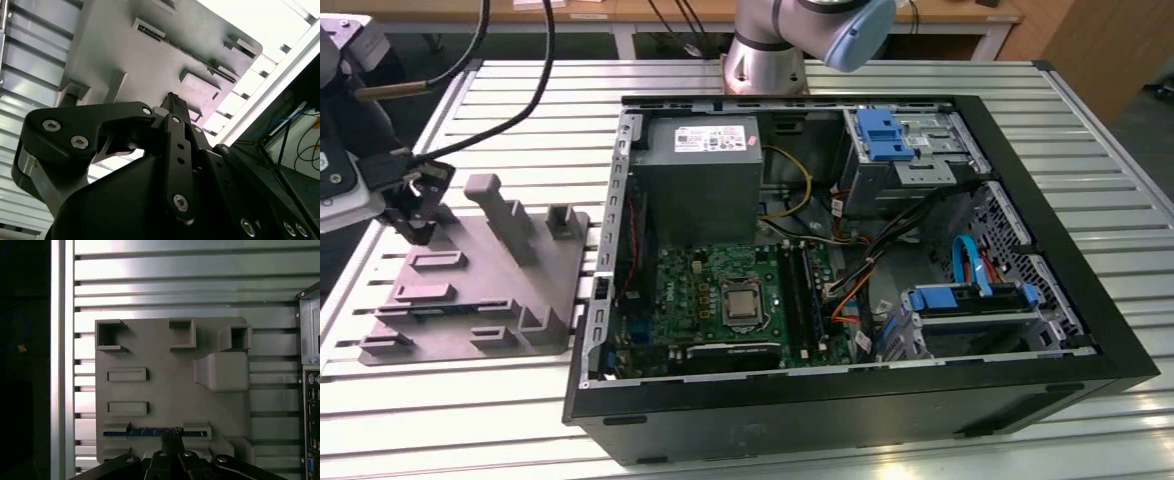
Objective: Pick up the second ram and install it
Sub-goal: 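Reach for the second ram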
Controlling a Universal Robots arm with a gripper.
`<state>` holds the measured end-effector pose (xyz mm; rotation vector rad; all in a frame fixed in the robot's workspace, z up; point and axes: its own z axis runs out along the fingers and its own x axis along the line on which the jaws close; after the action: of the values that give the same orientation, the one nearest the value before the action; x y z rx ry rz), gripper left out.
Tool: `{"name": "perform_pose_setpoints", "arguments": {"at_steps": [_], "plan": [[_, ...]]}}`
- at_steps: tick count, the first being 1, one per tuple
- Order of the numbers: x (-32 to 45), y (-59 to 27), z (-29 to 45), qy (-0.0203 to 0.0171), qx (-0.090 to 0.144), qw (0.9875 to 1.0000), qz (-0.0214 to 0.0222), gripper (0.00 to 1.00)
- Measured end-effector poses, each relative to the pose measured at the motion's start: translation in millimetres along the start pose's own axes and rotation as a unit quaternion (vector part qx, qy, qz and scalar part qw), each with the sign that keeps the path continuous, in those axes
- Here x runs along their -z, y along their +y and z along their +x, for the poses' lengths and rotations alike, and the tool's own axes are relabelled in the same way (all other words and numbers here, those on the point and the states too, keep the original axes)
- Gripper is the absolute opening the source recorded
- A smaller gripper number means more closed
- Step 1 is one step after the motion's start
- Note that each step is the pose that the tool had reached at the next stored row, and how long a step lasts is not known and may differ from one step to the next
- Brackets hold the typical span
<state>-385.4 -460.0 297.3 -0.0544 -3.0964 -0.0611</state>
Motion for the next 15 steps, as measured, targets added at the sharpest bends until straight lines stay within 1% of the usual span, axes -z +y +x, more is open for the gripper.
{"name": "perform_pose_setpoints", "arguments": {"at_steps": [2,5,8,15], "plan": [[-3.4,-4.9,-0.2,0.0028,0.001,1.0000,0.0001,0.11],[-8.8,-10.4,-0.6,0.0047,0.003,1.0000,0.0003,0.11],[-14.1,-12.0,-0.8,0.0050,0.007,1.0000,0.0005,0.11],[-26.8,-12.8,-1.3,0.0051,0.010,0.9999,0.0006,0.11]]}}
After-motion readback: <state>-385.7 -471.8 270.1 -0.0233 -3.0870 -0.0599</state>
